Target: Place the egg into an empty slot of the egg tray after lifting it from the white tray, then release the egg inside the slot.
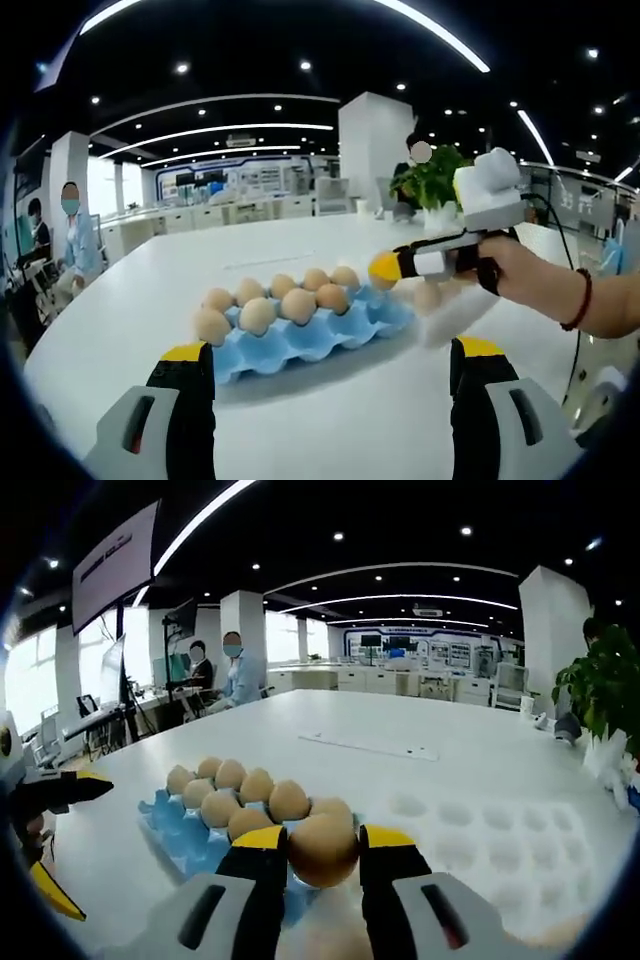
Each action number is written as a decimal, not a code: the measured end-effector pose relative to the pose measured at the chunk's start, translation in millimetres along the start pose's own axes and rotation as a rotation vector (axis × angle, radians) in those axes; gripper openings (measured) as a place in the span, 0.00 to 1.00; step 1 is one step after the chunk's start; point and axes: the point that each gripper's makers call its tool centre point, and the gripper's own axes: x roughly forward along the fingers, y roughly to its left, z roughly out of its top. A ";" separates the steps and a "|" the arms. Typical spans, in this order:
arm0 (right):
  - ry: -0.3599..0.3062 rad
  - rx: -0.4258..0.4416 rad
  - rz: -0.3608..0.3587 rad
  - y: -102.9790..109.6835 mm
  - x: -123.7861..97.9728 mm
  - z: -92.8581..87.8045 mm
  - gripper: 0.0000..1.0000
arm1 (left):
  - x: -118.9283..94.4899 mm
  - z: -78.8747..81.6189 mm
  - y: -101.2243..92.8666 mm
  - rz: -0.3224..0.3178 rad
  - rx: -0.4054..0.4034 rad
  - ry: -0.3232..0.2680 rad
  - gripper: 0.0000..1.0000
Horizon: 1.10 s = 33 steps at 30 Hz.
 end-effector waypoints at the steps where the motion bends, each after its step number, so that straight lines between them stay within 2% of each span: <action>1: 0.002 -0.006 0.000 1.2 1.4 -1.3 0.29 | 0.2 0.5 0.8 0.001 0.000 -0.002 1.00; 6: 0.019 0.015 0.010 2.3 12.1 -6.4 0.29 | 0.2 1.4 0.9 0.000 0.006 0.000 1.00; 20: 0.052 -0.045 0.012 12.1 21.4 -13.2 0.29 | 1.4 -0.5 1.4 0.001 0.001 0.008 1.00; 25: 0.099 -0.107 -0.019 14.9 24.2 -19.6 0.29 | 1.7 -2.0 1.9 0.002 0.000 0.015 1.00; 33: 0.112 -0.084 -0.042 10.5 28.4 -18.3 0.30 | 1.3 -2.9 9.3 0.002 -0.007 0.013 1.00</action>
